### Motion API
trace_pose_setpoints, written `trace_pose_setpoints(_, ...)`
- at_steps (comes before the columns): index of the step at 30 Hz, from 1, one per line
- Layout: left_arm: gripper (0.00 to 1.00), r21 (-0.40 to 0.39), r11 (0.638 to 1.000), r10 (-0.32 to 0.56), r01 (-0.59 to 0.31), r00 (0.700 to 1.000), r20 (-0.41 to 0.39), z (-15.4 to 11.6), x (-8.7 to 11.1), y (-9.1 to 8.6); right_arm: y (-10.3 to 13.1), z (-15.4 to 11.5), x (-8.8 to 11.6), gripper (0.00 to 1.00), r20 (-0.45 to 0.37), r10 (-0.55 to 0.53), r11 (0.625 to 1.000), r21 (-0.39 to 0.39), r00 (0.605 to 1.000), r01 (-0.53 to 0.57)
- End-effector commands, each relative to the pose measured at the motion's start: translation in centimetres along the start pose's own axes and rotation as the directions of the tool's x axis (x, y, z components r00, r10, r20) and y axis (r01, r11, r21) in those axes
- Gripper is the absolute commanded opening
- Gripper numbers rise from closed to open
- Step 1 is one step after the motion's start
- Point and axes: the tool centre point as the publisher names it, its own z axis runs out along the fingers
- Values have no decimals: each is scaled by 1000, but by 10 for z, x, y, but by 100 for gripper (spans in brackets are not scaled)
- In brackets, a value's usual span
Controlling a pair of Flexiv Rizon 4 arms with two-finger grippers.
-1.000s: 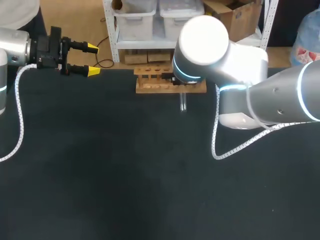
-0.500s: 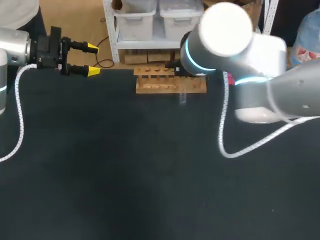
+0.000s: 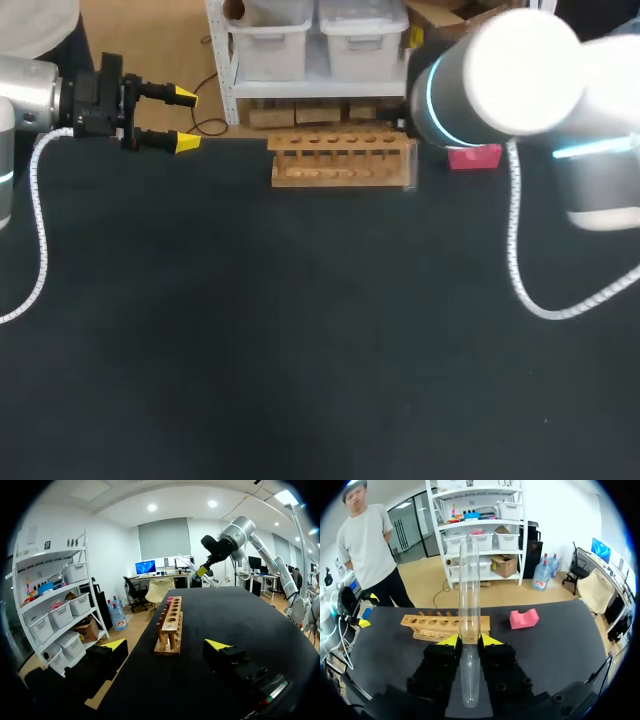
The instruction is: Grasp the test tube, adjust it, and insert it.
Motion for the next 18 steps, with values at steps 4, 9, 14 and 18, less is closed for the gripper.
trace_pose_setpoints(4, 100, 1, 1000, 2, -2, 1000, 1, 0, 1, 1, -15, -47, 4, 0, 26, 3, 1000, -27, 1000, -2)
trace_pose_setpoints(9, 100, 1, 1000, 2, -2, 1000, 1, 0, 1, 1, -23, -53, 8, 0, 5, -5, 999, -45, 1000, 5)
trace_pose_setpoints(14, 100, 1, 1000, 2, -2, 1000, 1, 0, 1, 1, -26, -56, 10, 0, -5, -9, 999, -44, 1000, 9)
trace_pose_setpoints(18, 100, 1, 1000, 2, -2, 1000, 1, 0, 1, 1, -26, -58, 10, 0, 0, -11, 999, -47, 1000, 11)
